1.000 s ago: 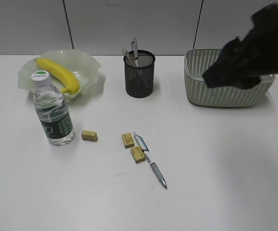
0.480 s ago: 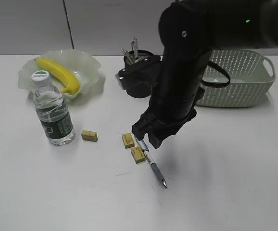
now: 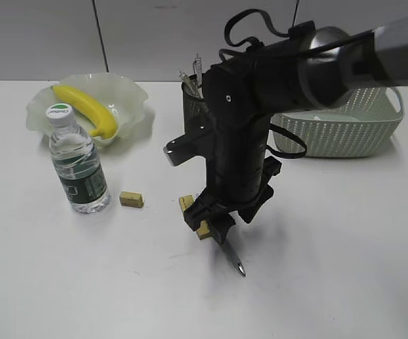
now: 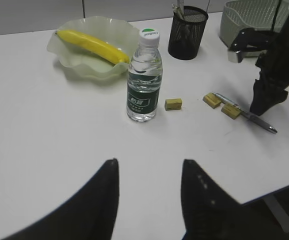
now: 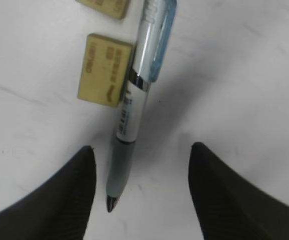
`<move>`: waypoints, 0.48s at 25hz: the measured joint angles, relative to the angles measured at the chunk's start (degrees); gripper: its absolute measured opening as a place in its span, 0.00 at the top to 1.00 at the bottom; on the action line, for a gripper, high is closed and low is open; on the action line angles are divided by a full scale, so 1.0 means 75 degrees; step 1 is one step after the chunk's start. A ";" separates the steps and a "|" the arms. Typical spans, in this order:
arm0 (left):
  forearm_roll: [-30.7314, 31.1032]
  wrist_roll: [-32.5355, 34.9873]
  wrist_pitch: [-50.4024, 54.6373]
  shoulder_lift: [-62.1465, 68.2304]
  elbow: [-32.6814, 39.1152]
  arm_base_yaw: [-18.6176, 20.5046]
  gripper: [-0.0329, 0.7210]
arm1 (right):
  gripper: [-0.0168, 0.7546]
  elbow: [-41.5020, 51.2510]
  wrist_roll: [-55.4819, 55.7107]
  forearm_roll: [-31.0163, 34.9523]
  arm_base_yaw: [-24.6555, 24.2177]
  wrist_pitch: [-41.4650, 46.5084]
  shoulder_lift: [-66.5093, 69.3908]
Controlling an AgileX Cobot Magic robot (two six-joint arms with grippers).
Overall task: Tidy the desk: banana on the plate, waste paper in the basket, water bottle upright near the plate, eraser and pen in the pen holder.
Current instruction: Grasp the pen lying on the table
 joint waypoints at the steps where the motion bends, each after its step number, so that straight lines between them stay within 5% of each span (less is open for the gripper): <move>1: 0.0000 0.0000 0.0000 0.0000 0.0000 0.0000 0.54 | 0.37 0.0000 0.0000 0.0043 0.0000 -0.0027 0.0067; 12: 0.0000 0.0000 0.0000 0.0000 0.0000 0.0000 0.55 | 0.46 -0.0017 0.0016 0.0094 0.0000 -0.0264 0.0676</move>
